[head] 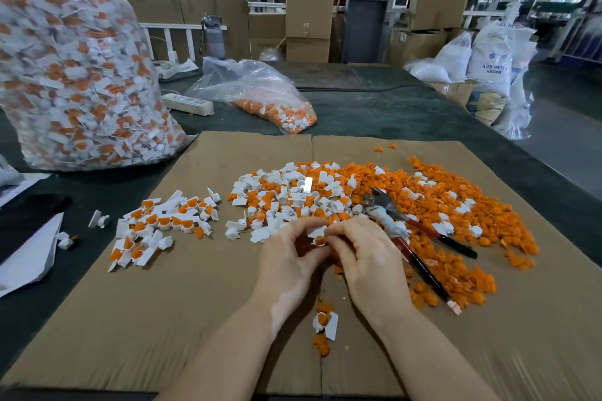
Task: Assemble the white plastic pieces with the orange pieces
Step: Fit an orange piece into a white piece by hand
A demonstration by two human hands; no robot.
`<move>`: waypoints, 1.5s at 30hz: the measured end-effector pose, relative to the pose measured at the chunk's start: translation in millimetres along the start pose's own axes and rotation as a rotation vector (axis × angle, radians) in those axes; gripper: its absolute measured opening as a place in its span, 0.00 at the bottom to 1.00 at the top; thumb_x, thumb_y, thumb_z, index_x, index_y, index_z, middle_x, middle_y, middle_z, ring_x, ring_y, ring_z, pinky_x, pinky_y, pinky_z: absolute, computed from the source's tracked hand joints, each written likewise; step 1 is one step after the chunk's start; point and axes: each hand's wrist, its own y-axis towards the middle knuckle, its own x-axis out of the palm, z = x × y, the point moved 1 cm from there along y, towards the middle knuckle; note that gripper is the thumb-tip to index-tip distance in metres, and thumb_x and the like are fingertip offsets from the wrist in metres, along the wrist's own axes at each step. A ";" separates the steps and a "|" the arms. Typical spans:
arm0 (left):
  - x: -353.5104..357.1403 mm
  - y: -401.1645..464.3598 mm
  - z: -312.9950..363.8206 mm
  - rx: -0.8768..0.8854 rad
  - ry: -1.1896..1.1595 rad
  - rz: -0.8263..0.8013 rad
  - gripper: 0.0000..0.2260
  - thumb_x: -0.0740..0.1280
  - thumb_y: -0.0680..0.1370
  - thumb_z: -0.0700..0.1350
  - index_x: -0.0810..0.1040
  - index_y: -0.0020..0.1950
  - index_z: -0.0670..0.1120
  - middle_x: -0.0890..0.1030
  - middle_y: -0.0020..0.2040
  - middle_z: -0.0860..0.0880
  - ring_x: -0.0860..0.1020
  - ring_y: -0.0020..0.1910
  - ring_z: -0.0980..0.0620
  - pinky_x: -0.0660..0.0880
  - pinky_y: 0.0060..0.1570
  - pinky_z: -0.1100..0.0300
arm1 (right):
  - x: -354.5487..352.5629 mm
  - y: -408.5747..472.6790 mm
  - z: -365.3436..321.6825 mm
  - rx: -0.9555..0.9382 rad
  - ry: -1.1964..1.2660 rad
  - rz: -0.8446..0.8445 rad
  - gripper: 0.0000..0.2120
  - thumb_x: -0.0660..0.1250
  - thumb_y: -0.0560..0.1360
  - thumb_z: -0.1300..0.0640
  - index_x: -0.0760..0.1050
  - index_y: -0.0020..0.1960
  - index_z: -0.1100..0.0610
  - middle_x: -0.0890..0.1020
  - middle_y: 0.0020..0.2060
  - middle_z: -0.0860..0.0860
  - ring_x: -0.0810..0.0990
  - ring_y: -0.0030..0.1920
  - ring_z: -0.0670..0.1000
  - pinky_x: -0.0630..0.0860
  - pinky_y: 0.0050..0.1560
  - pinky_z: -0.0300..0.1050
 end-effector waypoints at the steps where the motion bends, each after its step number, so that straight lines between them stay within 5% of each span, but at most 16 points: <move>1: -0.2 0.0 0.0 0.002 0.021 0.010 0.14 0.72 0.72 0.40 0.77 0.53 0.56 0.79 0.49 0.58 0.77 0.48 0.60 0.73 0.49 0.73 | -1.1 -0.9 1.1 0.012 0.004 0.016 0.04 0.69 0.73 0.65 0.81 0.47 0.61 0.81 0.41 0.51 0.79 0.45 0.47 0.73 0.50 0.35; 14: 2.2 -1.4 -2.8 0.040 0.169 0.032 0.15 0.71 0.72 0.39 0.80 0.56 0.52 0.78 0.49 0.60 0.74 0.51 0.62 0.68 0.48 0.78 | -3.7 -5.0 -1.0 -0.041 -0.049 -0.030 0.04 0.72 0.70 0.66 0.81 0.44 0.60 0.81 0.39 0.50 0.78 0.44 0.48 0.73 0.49 0.34; 24: 3.8 -2.6 -3.1 0.034 0.223 0.036 0.16 0.72 0.72 0.40 0.80 0.58 0.52 0.81 0.52 0.55 0.76 0.51 0.59 0.70 0.51 0.70 | -2.5 -5.3 -2.4 -0.078 -0.097 -0.014 0.03 0.73 0.69 0.66 0.79 0.40 0.60 0.80 0.36 0.51 0.78 0.40 0.50 0.77 0.41 0.42; 30: 3.1 -3.3 -2.9 0.066 0.251 0.065 0.15 0.71 0.72 0.38 0.81 0.57 0.52 0.79 0.50 0.58 0.73 0.48 0.63 0.64 0.47 0.83 | -2.4 -5.1 -1.2 -0.090 -0.050 -0.017 0.03 0.73 0.69 0.65 0.80 0.42 0.60 0.80 0.38 0.51 0.78 0.42 0.50 0.73 0.46 0.37; 36: 3.7 -4.5 -0.4 0.065 0.261 0.072 0.15 0.71 0.72 0.38 0.81 0.56 0.52 0.77 0.47 0.61 0.73 0.46 0.64 0.63 0.45 0.84 | -1.7 -5.3 -1.9 -0.111 -0.075 -0.021 0.03 0.72 0.70 0.65 0.79 0.40 0.60 0.79 0.37 0.51 0.77 0.41 0.50 0.77 0.42 0.44; 40: -0.1 -5.7 1.8 0.092 0.237 0.143 0.14 0.70 0.74 0.40 0.80 0.57 0.53 0.75 0.43 0.62 0.74 0.42 0.64 0.68 0.45 0.78 | -2.7 -5.6 -1.7 -0.080 -0.056 0.035 0.03 0.71 0.72 0.61 0.80 0.45 0.61 0.81 0.39 0.51 0.79 0.43 0.50 0.76 0.47 0.40; 45: -38.7 4.8 -12.3 0.018 0.367 0.365 0.08 0.67 0.76 0.45 0.80 0.54 0.48 0.73 0.48 0.52 0.72 0.54 0.49 0.70 0.55 0.53 | -3.2 -4.1 -0.8 -0.058 -0.014 0.070 0.04 0.69 0.73 0.60 0.79 0.43 0.61 0.79 0.38 0.50 0.77 0.42 0.48 0.74 0.46 0.38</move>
